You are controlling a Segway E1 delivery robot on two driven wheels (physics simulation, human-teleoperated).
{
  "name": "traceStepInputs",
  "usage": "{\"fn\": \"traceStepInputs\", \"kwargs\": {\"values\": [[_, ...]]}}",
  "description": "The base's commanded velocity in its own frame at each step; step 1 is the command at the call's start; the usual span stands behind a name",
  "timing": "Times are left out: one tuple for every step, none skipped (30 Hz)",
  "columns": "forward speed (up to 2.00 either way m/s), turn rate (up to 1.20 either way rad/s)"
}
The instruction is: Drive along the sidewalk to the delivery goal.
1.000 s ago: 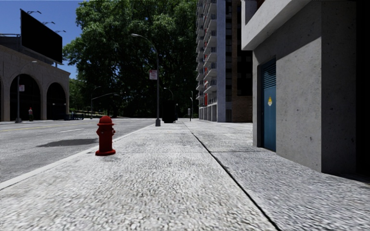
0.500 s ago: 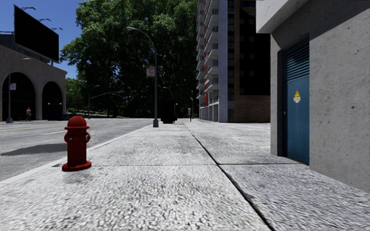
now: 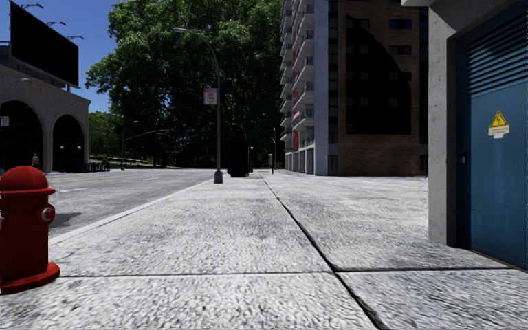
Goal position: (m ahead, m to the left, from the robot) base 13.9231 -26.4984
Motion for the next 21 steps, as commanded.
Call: {"fn": "traceStepInputs", "kwargs": {"values": [[2.00,-0.25],[2.00,-0.44],[2.00,-0.44],[2.00,-0.53],[2.00,-0.56],[2.00,-0.56],[2.00,-0.56],[2.00,-0.56],[2.00,-0.56],[2.00,-0.56],[2.00,-0.56],[2.00,-0.56],[2.00,-0.56],[2.00,-0.56],[2.00,-0.56],[2.00,-0.56],[2.00,-0.57],[2.00,-0.63],[2.00,-0.66],[2.00,-0.66],[2.00,-0.66]]}}
